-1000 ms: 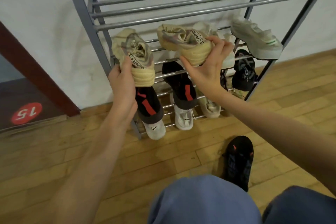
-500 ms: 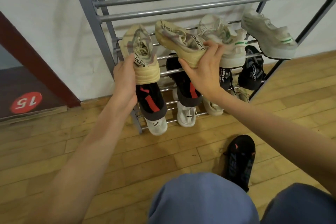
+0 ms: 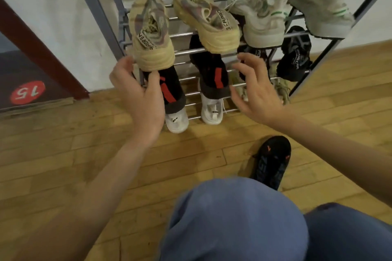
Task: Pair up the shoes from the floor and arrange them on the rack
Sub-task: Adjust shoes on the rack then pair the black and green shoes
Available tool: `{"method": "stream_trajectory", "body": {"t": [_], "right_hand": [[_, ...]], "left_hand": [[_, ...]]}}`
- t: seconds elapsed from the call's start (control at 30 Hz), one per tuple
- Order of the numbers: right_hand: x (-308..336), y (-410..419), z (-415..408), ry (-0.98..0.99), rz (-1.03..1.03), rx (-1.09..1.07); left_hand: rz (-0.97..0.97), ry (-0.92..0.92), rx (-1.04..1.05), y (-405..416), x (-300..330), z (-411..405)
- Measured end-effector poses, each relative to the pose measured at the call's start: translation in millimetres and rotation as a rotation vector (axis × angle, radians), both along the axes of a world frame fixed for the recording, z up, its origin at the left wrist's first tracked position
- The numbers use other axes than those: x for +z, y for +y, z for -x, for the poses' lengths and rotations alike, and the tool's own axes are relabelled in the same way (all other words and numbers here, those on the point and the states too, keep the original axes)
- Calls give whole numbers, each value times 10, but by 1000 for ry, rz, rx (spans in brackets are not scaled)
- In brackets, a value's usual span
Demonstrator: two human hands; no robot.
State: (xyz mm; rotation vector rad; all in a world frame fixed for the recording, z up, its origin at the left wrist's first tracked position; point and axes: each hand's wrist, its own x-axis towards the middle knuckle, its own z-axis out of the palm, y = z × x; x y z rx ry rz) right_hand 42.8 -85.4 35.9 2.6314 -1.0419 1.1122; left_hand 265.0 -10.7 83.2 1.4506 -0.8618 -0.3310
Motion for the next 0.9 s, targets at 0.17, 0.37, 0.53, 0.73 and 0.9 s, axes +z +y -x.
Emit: {"method": "stream_trajectory", "body": {"t": [0.17,0.37,0.53,0.73,0.9], "right_hand": [[-492,370,725,78,-151,-109],[-1138,928,1787,61,-512,-587],[-1659,1454,2533,6,-785,-962],[-2040,1799,3124,-205,-926,-1215],[-2203,1741,3530,-424,-928,-1340]], "left_hand": [[59,-210,-133,116,-505,308],[-582,-427,-730,-140,-1246,1029],[-1155,-435,-1037,-135,-1971,1913],[-1164,-810,-1069,24,-2370,2563],[-1025,-1056,-918,96,-2504,2667]]}}
